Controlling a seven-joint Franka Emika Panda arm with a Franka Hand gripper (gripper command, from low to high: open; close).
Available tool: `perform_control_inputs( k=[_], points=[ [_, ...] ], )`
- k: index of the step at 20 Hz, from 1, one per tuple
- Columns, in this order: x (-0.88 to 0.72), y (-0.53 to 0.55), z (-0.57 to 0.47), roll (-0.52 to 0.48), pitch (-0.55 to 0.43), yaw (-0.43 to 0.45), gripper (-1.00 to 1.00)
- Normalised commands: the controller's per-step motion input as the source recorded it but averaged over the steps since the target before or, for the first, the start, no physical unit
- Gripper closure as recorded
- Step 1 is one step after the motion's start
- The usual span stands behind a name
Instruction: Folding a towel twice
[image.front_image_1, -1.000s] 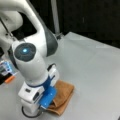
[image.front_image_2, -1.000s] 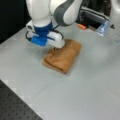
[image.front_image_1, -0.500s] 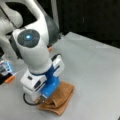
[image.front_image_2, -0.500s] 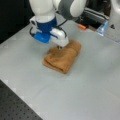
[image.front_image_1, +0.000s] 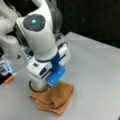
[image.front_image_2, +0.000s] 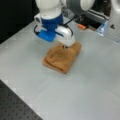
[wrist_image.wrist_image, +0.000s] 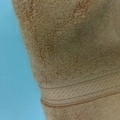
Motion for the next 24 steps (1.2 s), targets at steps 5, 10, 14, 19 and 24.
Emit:
perform_control_inputs(
  k=[5, 10, 14, 19, 24],
  points=[
    [-0.06, 0.01, 0.0, 0.136, -0.009, 0.001, -1.0],
    [-0.04, 0.1, 0.03, -0.139, -0.017, -0.195, -1.0],
    [-0.03, 0.25, 0.06, -0.225, -0.012, -0.181, -1.0],
    [-0.05, 0.22, 0.04, -0.261, -0.031, -0.038, -1.0],
    [-0.06, 0.1, -0.02, -0.192, -0.055, 0.005, -1.0]
  ],
)
